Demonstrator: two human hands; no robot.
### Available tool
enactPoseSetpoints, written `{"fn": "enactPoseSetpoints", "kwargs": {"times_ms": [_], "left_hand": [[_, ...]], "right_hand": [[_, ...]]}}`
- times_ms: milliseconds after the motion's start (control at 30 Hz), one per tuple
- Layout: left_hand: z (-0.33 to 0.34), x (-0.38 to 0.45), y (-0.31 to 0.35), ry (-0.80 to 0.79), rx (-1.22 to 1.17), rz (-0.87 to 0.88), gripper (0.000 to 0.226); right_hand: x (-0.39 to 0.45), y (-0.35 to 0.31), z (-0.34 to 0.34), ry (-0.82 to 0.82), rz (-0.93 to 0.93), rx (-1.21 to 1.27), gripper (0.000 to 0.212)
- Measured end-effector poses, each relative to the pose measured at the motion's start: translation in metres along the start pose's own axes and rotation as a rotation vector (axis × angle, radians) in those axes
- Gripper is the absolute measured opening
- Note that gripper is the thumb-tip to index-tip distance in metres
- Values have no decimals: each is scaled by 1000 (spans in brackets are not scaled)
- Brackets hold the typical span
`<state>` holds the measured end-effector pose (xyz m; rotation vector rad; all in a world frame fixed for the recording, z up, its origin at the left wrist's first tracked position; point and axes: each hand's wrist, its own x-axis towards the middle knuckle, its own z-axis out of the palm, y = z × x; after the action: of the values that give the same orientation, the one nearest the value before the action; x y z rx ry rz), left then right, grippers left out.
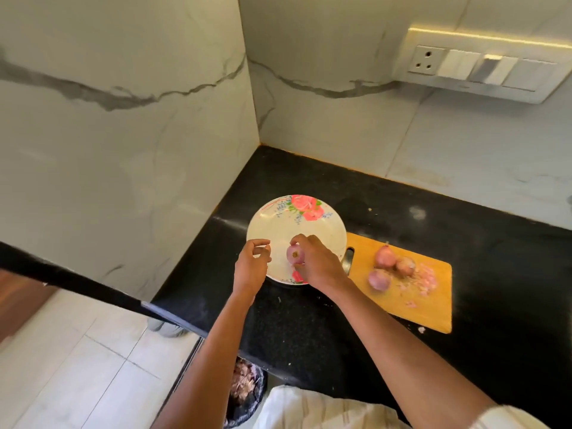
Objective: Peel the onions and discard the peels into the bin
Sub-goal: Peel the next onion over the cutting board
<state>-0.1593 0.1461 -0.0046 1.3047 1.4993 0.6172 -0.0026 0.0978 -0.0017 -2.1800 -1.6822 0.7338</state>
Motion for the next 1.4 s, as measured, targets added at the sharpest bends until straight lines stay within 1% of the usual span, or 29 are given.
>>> {"fn": "enactPoseSetpoints", "kwargs": {"times_ms": [100,333,533,667,833,967,1067,1167,1267,1400], "left_hand": [[1,7,-1,-34,7,-12,17],[20,14,-1,-128,75,-2,12],[27,13,0,-160,107,16,20],[30,6,8,-128,106,94,19],[54,-9,29,-139,161,295,19],[88,-27,44,-288,172,350,18],[115,-40,42,-428,134,354,15],[137,-50,37,-513,169,342,16],[151,-58,35,-536,150,263,15],[157,-59,38,-572,109,147,13]], "right_hand": [[8,-1,6,-8,41,17,56],[6,7,6,-5,52,62,56],[-4,14,8,30,94,171,57],[-15,21,-2,112,140,266,56],[-37,53,-25,280,247,279,52],[-69,88,-37,392,332,183,44],[-92,103,-27,377,375,93,50],[-102,109,-17,394,394,229,48],[-107,115,-16,464,406,359,41],[-109,114,-31,539,390,480,46]]}}
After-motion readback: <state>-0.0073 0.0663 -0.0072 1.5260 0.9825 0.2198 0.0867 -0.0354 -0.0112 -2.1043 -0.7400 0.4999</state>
